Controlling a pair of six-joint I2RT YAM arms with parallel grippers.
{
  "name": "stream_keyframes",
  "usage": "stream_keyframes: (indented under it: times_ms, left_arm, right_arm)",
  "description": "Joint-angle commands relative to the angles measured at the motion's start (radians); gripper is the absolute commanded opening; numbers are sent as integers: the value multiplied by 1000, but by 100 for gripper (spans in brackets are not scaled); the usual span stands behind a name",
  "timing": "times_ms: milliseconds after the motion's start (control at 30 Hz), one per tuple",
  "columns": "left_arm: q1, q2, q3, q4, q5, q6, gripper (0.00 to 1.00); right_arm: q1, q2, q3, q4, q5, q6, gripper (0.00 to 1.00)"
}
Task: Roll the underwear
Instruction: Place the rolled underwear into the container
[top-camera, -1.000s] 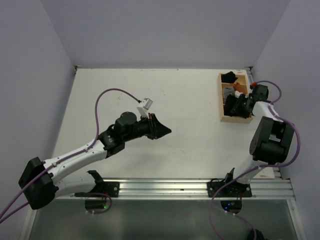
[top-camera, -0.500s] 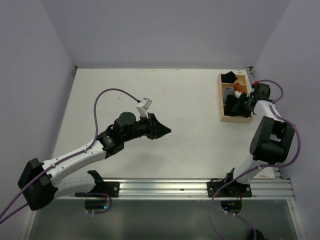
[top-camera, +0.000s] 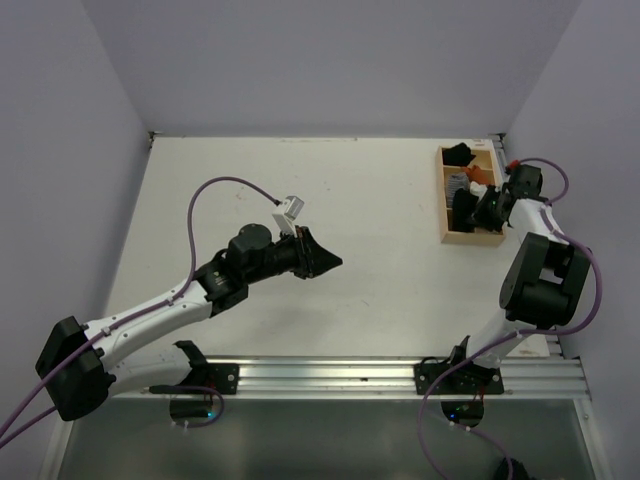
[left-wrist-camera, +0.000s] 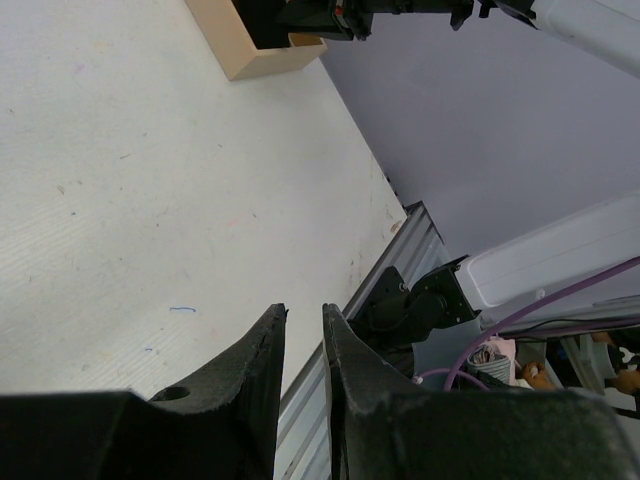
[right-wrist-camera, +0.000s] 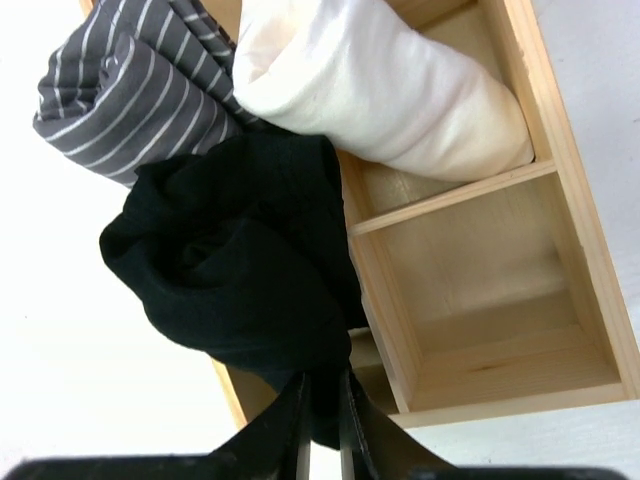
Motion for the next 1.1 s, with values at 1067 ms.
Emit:
stream_keyframes:
  times_ms: [1067]
  left_arm:
    - [2,72,93,37,6,15,26]
  right_arm:
    - [-12,57,79,-50,37,11,23]
